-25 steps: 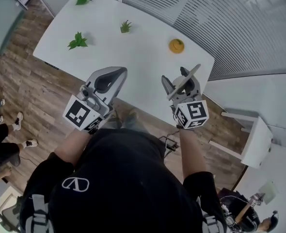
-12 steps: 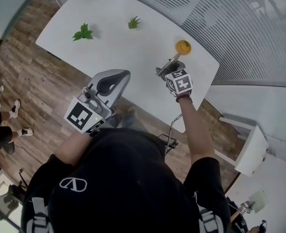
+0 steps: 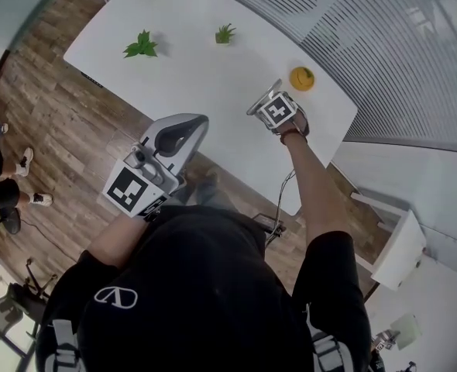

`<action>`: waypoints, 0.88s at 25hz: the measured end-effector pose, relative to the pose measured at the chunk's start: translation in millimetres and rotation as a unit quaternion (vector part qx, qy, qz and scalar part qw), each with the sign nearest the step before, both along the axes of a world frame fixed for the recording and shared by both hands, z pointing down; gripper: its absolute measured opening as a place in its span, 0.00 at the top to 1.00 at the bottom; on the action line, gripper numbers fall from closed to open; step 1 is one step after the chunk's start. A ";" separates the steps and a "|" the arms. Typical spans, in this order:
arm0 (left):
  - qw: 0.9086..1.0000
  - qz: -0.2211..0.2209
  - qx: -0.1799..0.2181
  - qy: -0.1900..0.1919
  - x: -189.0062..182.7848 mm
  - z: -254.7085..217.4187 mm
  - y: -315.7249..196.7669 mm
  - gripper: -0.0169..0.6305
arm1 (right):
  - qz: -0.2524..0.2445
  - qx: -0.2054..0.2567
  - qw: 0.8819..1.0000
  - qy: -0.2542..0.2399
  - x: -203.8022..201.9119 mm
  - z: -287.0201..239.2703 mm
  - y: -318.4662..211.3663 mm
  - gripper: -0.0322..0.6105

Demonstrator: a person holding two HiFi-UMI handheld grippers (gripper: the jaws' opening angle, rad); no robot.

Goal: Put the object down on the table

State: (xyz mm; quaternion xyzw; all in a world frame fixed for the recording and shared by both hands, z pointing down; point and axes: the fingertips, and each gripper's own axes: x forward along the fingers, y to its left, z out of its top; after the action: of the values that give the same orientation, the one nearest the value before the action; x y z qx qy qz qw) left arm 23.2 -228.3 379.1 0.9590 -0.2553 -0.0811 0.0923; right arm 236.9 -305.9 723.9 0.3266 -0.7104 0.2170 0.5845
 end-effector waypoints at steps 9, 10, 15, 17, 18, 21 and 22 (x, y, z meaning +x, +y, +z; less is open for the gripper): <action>1.000 -0.011 0.006 0.003 -10.2 -3.3 -2.7 0.97 | -0.020 -0.044 0.998 0.035 5.4 19.2 2.2 0.46; 1.000 -0.012 0.007 0.005 -10.0 -4.6 -4.1 0.97 | -0.020 -0.046 0.998 0.036 6.0 20.8 2.0 0.46; 1.000 -0.006 0.001 -0.003 -10.0 2.8 -1.7 0.97 | -0.013 -0.061 0.997 0.034 8.1 30.2 5.0 0.45; 1.000 -0.008 0.001 -0.004 -10.1 2.8 -2.4 0.97 | -0.004 -0.068 0.997 0.030 8.7 33.7 7.0 0.45; 1.000 -0.008 0.002 -0.005 -9.8 2.8 -2.8 0.97 | -0.002 -0.070 0.997 0.029 9.7 35.3 7.6 0.45; 1.000 -0.009 0.002 -0.006 -9.3 2.6 -2.9 0.97 | 0.005 -0.078 0.997 0.029 13.4 39.8 10.9 0.44; 1.000 -0.010 0.003 -0.006 -10.0 2.4 -2.9 0.97 | 0.007 -0.082 0.996 0.029 13.6 41.3 12.1 0.44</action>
State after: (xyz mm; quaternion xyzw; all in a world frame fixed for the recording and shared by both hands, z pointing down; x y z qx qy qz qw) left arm 13.2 -231.2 381.5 0.9572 -0.2649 -0.0768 0.0874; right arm 250.5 -293.8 765.2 0.2888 -0.6707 0.2687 0.6282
